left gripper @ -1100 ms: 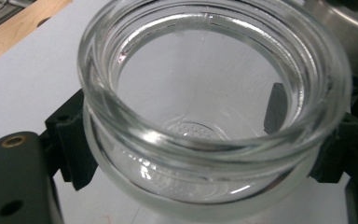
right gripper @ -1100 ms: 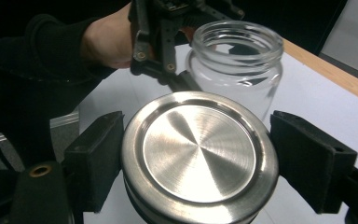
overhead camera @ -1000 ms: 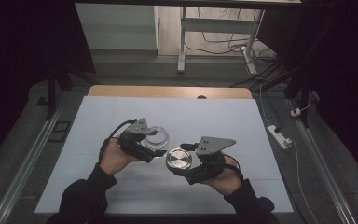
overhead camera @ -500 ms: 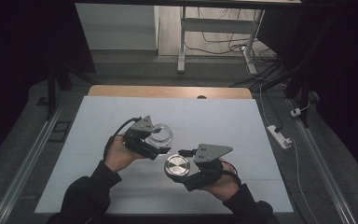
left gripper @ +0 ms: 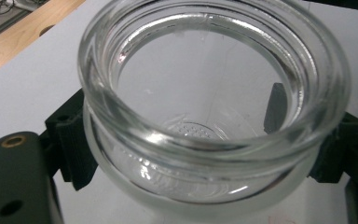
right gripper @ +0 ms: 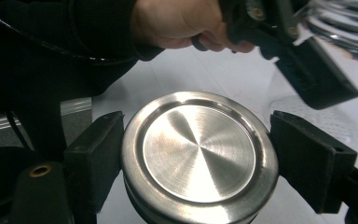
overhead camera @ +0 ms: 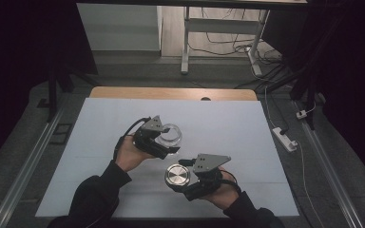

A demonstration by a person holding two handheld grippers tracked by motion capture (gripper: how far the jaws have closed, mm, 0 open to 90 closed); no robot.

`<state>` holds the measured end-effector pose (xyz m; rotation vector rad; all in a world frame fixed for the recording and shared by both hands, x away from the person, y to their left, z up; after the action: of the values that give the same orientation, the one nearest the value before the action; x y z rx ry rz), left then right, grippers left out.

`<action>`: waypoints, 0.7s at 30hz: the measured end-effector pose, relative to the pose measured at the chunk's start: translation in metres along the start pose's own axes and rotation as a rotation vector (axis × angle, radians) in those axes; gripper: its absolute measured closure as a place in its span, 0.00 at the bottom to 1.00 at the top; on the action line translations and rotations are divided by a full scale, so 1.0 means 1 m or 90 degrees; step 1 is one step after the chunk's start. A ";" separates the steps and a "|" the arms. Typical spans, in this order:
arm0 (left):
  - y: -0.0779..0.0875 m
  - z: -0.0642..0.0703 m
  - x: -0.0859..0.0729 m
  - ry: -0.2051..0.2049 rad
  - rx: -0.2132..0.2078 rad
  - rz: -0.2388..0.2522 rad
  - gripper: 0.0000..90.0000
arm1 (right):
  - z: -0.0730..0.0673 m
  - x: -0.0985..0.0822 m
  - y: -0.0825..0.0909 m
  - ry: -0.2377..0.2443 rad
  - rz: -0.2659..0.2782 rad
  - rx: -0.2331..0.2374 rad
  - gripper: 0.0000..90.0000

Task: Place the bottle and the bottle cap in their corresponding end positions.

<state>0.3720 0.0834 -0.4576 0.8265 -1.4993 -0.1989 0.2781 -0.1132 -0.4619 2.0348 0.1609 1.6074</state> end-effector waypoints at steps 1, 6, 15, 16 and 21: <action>-0.001 0.000 0.000 0.001 0.001 0.000 0.17 | 0.000 -0.001 -0.001 -0.004 -0.003 0.000 0.22; -0.008 -0.003 -0.006 0.005 0.006 -0.004 0.17 | 0.001 -0.007 -0.009 -0.004 -0.011 0.002 0.22; -0.019 -0.005 -0.015 0.015 0.015 -0.002 0.17 | 0.005 -0.018 -0.023 -0.002 -0.028 -0.010 0.22; -0.021 -0.005 -0.016 0.019 0.016 -0.001 0.17 | 0.006 -0.019 -0.025 -0.003 -0.030 -0.010 0.22; -0.027 -0.006 -0.022 0.017 0.022 -0.006 0.17 | 0.007 -0.023 -0.031 -0.003 -0.035 -0.013 0.22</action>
<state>0.3849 0.0790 -0.4898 0.8603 -1.4779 -0.1693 0.2853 -0.0991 -0.4979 2.0016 0.1969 1.5649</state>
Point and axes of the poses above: each handheld gripper's, and its own axes: y roughly backward along the jaws, x roughly out of its top, z roughly to its right, the point moved 2 cm from there along -y, roughly forward along the jaws, and after that the axes turned 10 degrees about -y, right-handed, at the moved point
